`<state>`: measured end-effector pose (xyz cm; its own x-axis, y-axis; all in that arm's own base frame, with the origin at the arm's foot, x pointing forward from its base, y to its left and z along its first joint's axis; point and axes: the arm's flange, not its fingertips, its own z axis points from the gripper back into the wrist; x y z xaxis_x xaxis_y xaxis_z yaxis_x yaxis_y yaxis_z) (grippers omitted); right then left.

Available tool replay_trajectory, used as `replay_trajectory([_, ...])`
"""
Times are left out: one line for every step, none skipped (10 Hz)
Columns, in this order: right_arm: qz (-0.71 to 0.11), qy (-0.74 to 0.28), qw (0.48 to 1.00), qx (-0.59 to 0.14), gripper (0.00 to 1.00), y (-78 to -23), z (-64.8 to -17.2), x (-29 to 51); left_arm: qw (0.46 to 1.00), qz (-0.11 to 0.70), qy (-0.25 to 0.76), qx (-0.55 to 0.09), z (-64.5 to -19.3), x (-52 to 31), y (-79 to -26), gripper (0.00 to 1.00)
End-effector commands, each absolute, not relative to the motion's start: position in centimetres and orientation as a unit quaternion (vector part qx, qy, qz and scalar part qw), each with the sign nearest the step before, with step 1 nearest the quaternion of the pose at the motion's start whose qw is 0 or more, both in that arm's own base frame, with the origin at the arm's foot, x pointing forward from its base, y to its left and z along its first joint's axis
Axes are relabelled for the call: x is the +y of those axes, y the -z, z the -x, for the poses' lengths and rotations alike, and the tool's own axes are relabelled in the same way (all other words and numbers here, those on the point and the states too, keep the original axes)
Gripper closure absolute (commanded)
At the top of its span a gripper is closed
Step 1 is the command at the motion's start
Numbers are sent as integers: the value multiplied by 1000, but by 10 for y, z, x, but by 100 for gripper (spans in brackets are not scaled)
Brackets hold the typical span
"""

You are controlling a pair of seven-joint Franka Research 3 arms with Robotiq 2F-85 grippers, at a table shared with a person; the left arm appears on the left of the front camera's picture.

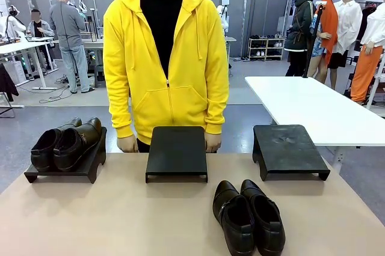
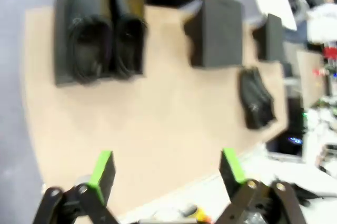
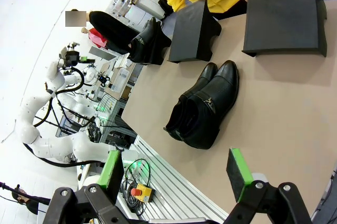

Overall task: Place the shoes on the stand as instructed by the person.
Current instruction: Pick up another pair of Shoes and place it on the Shoes Stand indicated by the person.

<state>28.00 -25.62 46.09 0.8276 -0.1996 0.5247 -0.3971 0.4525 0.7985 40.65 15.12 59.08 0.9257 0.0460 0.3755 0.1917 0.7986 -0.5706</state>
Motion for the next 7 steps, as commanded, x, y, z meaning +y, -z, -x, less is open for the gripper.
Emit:
replay_trajectory([-522,-67,797,-296,0,-462,-279,-257,885,440,44,-148,-376,200,-575,0])
replay_trajectory([-522,-67,797,-296,0,-462,-279,-257,847,506,47,-159,-355,224,-559,0])
replay_trajectory([-522,-67,797,-296,0,-462,-279,-257,798,576,39,-172,-340,243,-534,0])
replay_trajectory([-522,-67,797,-296,0,-462,-279,-257,791,592,27,-155,-329,255,-501,0])
replay_trajectory([-522,-67,797,-296,0,-462,-279,-257,776,614,35,-144,-328,262,-485,0])
replay_trajectory([-522,-67,797,-296,0,-462,-279,-257,760,631,45,-146,-330,267,-476,0])
replay_trajectory([-522,-67,797,-296,0,-462,-279,-257,756,636,46,-151,-331,271,-471,0])
